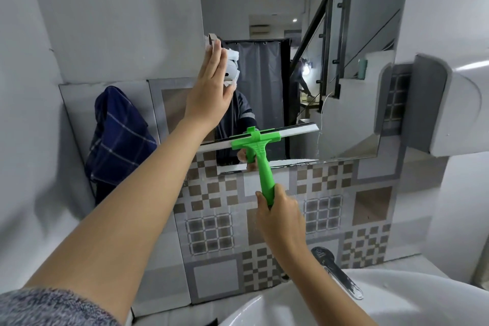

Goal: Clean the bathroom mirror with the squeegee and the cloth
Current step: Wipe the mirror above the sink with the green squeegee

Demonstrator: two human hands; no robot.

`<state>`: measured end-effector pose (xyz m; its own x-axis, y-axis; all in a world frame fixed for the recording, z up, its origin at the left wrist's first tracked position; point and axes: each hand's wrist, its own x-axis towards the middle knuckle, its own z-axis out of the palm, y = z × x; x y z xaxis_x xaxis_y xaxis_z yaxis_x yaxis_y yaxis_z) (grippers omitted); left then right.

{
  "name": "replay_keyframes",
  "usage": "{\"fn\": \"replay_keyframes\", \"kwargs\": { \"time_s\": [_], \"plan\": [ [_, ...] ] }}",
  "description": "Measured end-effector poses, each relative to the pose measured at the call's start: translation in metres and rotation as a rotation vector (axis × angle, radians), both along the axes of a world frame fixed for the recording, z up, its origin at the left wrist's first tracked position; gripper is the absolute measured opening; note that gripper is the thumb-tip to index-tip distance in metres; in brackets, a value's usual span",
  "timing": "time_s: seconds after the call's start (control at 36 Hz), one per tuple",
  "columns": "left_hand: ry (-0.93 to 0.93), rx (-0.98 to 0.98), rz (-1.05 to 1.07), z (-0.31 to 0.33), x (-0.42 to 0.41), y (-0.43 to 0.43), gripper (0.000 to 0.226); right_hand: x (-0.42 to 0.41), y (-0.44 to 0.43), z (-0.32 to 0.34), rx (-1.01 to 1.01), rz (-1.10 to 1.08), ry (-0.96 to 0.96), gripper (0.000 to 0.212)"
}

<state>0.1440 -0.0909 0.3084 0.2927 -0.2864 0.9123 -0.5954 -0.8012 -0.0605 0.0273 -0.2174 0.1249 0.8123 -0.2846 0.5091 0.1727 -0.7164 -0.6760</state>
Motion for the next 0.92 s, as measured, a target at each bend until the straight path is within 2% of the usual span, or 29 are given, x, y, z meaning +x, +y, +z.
{"fn": "replay_keyframes", "kwargs": {
  "time_s": [0.17,0.5,0.69,0.92],
  "plan": [
    [0.039,0.008,0.028,-0.015,-0.006,-0.002,0.066,-0.007,-0.015,0.004,-0.2,-0.015,0.005,0.022],
    [0.109,-0.095,0.075,-0.049,-0.012,-0.018,0.07,-0.012,-0.081,0.028,-0.54,-0.059,-0.058,0.033],
    [0.104,-0.159,0.081,-0.062,-0.013,-0.029,0.068,-0.008,-0.136,0.03,-0.574,-0.109,-0.002,0.033],
    [0.088,-0.224,0.115,-0.072,-0.013,-0.04,0.064,-0.01,-0.185,0.014,-0.488,-0.154,0.068,0.031]
  ]
}}
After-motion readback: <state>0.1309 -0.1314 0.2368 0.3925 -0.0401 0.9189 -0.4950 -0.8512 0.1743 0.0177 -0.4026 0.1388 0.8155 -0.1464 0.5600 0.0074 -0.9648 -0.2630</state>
